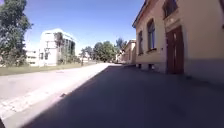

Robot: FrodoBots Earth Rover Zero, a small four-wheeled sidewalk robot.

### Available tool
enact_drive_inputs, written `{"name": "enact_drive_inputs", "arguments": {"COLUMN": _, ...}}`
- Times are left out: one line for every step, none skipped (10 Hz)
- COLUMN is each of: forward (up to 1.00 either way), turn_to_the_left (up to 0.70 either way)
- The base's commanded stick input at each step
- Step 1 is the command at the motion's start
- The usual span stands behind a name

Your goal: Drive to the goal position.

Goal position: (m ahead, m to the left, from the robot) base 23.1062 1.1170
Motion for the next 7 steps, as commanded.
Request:
{"name": "enact_drive_inputs", "arguments": {"forward": 0.45, "turn_to_the_left": 0.00}}
{"name": "enact_drive_inputs", "arguments": {"forward": 0.45, "turn_to_the_left": 0.00}}
{"name": "enact_drive_inputs", "arguments": {"forward": 0.45, "turn_to_the_left": 0.00}}
{"name": "enact_drive_inputs", "arguments": {"forward": 0.45, "turn_to_the_left": 0.00}}
{"name": "enact_drive_inputs", "arguments": {"forward": 0.51, "turn_to_the_left": 0.00}}
{"name": "enact_drive_inputs", "arguments": {"forward": 0.60, "turn_to_the_left": 0.00}}
{"name": "enact_drive_inputs", "arguments": {"forward": 0.60, "turn_to_the_left": 0.00}}
